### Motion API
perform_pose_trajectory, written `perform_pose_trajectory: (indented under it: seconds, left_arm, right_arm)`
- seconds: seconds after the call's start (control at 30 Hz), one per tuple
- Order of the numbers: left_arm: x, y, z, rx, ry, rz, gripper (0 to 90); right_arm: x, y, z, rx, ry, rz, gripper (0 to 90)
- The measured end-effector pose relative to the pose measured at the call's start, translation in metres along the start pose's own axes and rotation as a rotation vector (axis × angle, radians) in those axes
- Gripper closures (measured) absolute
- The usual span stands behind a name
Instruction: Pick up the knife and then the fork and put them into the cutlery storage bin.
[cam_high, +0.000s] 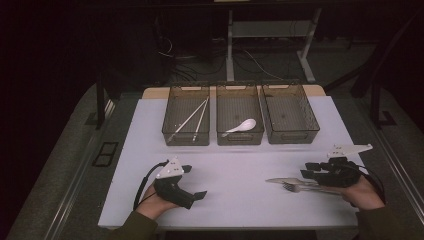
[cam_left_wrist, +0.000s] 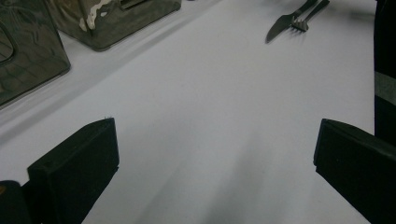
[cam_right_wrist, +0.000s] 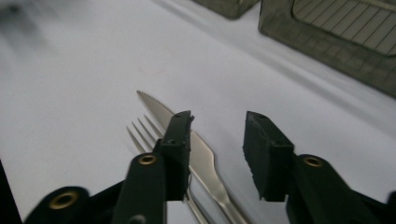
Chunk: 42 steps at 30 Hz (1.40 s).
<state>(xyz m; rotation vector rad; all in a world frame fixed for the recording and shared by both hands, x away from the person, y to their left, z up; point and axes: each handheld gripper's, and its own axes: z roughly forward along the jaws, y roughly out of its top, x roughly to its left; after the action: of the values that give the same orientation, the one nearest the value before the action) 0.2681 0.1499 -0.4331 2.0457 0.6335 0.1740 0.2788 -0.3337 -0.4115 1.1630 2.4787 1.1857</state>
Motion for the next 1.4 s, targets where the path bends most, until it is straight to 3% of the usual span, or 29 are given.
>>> perform_pose_trajectory:
  seconds: [0.33, 0.47, 0.7, 0.93, 1.4]
  left_arm:
    - [-0.001, 0.0, 0.0, -0.002, 0.001, -0.003, 0.0]
    - [-0.001, 0.0, 0.0, -0.005, 0.002, -0.002, 0.0]
    - [-0.001, 0.001, 0.0, -0.002, 0.001, 0.002, 0.0]
    - [-0.001, 0.001, 0.001, -0.001, 0.0, 0.002, 0.0]
    - [-0.002, 0.0, 0.003, 0.005, -0.002, 0.002, 0.0]
  right_arm:
    - [0.004, -0.012, 0.009, 0.087, 0.01, -0.034, 89.3]
    - [0.008, -0.013, 0.018, 0.117, 0.031, -0.068, 89.6]
    - [0.01, -0.017, 0.027, 0.155, 0.014, -0.088, 89.6]
    - [0.013, -0.018, 0.03, 0.153, 0.016, -0.11, 89.7]
    - [0.012, -0.011, 0.041, 0.13, -0.025, -0.133, 89.7]
